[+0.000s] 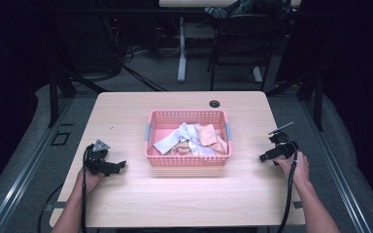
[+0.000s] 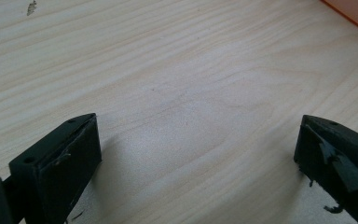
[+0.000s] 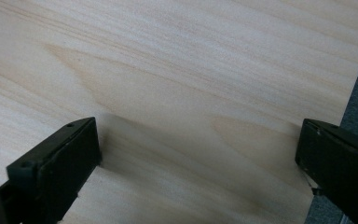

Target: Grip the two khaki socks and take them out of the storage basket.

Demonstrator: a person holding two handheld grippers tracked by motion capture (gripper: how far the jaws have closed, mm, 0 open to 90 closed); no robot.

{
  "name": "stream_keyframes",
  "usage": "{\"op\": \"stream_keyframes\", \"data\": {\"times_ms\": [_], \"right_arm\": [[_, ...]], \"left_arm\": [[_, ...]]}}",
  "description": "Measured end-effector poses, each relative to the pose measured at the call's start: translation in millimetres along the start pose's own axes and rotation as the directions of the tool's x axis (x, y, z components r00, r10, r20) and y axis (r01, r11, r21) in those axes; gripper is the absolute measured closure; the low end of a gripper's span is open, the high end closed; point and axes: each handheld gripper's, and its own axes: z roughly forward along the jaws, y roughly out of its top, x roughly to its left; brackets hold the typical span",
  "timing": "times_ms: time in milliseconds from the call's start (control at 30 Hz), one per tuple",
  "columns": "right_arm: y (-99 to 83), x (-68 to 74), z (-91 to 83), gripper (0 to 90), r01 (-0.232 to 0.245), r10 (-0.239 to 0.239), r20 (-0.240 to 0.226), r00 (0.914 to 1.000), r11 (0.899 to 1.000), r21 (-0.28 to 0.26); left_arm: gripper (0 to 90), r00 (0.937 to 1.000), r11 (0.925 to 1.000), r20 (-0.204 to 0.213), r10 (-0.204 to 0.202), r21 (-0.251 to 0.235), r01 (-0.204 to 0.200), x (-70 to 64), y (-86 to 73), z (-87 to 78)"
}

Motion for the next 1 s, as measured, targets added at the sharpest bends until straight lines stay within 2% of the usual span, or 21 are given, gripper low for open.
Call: {"op": "stream_keyframes", "data": {"times_ms": [67,167,767,800,900,1000], "right_arm": [[-1.1,1.6,1.2,0.0,-0.020,0.021,0.006,0.9998,1.000,-0.023],[-0.9,0.6,0.4,0.0,-0.007,0.007,0.002,1.0000,1.000,-0.013],[-2.1,0.6,-0.3,0.0,0.000,0.000,0.001,1.0000,1.000,-0.017],[-3.1,1.4,0.5,0.0,-0.012,0.012,0.002,0.9999,0.999,-0.034],[-4.2,0.5,-0.4,0.0,0.001,-0.001,0.001,1.0000,0.999,-0.032],[-5.2,1.3,0.4,0.0,-0.011,0.011,0.003,0.9999,0.999,-0.050]], "left_arm": [[0.4,1.0000,1.0000,0.000,0.000,0.000,0.000,0.0,0.0,0.0],[0.4,1.0000,1.0000,0.000,0.000,0.000,0.000,-0.1,0.0,0.0],[0.4,1.0000,1.0000,-0.003,-0.005,0.000,0.005,-0.5,-0.2,-0.1],[0.3,1.0000,1.0000,-0.004,-0.004,0.000,0.004,-0.4,-0.3,-0.3],[0.3,1.0000,1.0000,-0.004,-0.004,0.000,0.004,-0.4,-0.3,-0.3],[0.3,1.0000,1.0000,-0.004,-0.005,0.002,0.005,-0.5,-0.3,-0.4]]}}
